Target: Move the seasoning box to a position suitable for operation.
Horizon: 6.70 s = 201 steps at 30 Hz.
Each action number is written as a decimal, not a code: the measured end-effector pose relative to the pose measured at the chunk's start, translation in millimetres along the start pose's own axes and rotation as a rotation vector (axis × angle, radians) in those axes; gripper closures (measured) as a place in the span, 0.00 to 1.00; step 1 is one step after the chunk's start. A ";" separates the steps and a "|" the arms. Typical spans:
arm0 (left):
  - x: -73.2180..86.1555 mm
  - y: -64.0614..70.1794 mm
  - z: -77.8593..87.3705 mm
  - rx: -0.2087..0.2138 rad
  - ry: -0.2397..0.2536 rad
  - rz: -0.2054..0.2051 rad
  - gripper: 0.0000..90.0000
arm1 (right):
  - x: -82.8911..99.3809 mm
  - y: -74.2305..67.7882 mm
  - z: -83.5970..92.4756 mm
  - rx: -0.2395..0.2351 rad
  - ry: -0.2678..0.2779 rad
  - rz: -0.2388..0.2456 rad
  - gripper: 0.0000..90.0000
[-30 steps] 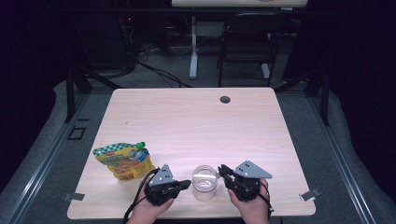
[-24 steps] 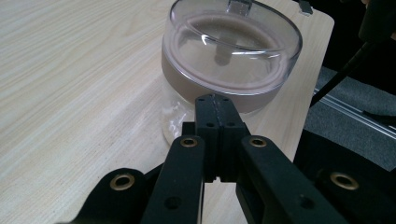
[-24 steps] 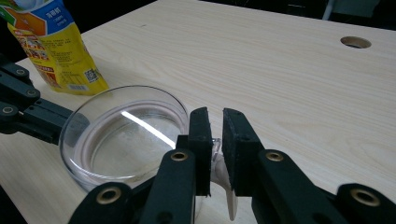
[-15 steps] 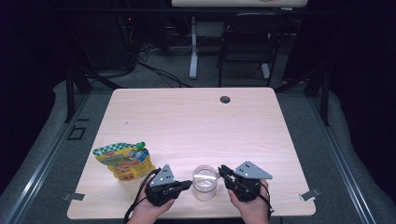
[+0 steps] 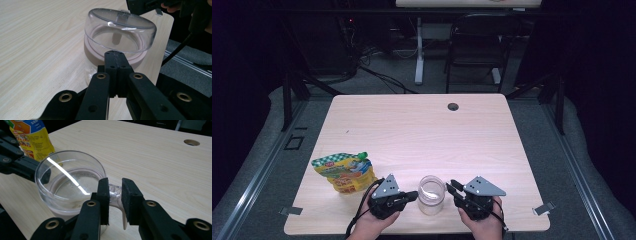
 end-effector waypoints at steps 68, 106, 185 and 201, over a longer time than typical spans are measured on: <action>-10.0 -3.6 -7.9 -0.004 0.002 -0.023 1.00 | 3.8 -20.7 14.3 0.016 0.073 0.119 0.69; -9.6 -3.7 -7.8 -0.002 0.011 -0.022 1.00 | 31.4 7.6 -2.8 -0.038 -0.067 -0.010 0.73; 6.7 -61.5 187.6 -0.338 0.128 0.175 0.64 | 18.0 23.8 -61.4 -0.093 -0.109 -0.087 0.74; 20.2 -86.5 230.4 -0.454 0.161 0.216 0.55 | 18.2 25.5 -60.7 -0.085 -0.105 -0.089 0.71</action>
Point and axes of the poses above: each handheld gripper's, and its own axes: z roughly backward along the jaws, x roughly out of its underside, y roughly to its right, the point moved 9 cm from there along -z, roughly forward along the jaws, and after that the axes turned 7 degrees about x, right-handed, at the moved point
